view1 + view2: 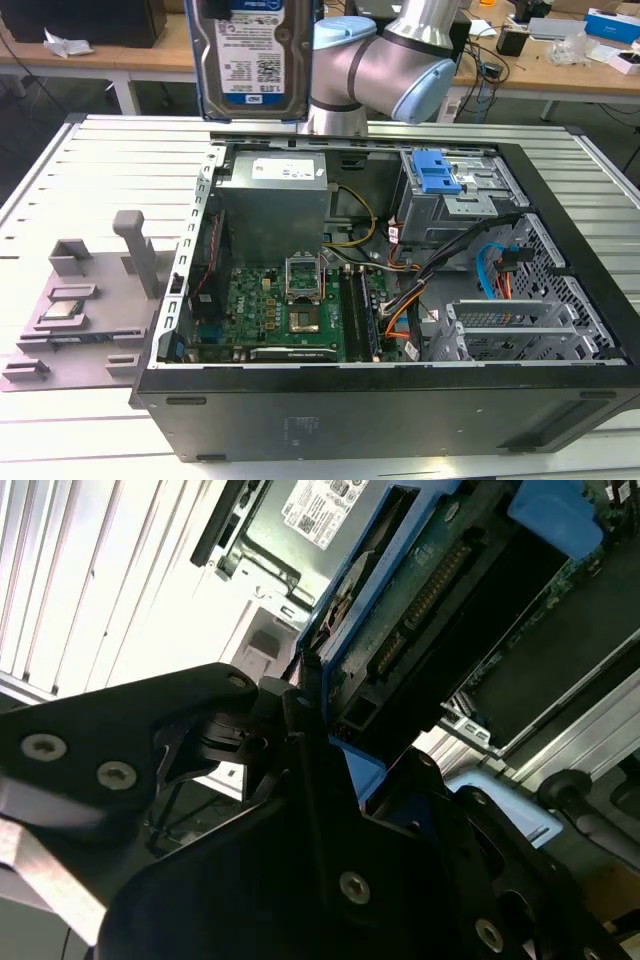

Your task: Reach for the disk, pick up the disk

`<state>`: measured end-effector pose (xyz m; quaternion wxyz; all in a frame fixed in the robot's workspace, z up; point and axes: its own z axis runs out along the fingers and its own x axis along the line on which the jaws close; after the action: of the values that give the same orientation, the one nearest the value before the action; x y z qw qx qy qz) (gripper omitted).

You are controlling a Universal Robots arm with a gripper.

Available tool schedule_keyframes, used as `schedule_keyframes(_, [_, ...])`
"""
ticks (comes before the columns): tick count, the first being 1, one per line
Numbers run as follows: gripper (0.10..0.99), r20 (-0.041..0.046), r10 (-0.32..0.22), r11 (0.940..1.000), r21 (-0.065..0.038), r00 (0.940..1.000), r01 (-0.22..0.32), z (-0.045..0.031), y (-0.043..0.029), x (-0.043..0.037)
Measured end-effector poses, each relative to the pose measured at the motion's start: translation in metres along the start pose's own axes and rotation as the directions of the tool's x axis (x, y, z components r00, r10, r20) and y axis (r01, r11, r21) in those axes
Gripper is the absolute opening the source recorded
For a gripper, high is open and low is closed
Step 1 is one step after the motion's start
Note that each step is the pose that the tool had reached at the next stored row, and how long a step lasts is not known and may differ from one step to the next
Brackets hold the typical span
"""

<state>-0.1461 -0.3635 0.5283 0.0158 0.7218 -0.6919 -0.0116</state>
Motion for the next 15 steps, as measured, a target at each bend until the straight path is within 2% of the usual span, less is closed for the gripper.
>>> schedule_keyframes(3, [0.369, -0.0002, 0.000, 1.0000, 0.000, 1.0000, 0.000, -0.0008, -0.0188, 0.0008])
schedule_keyframes(5, [0.369, -0.0001, 0.000, 1.0000, 0.000, 1.0000, 0.000, -0.0011, -0.0266, 0.0011])
schedule_keyframes(8, [0.369, -0.0001, 0.000, 1.0000, 0.000, 1.0000, 0.000, -0.0017, -0.0426, 0.0018])
schedule_keyframes(15, [0.369, 0.0000, 0.000, 1.0000, 0.000, 1.0000, 0.000, -0.0028, -0.0705, 0.0030])
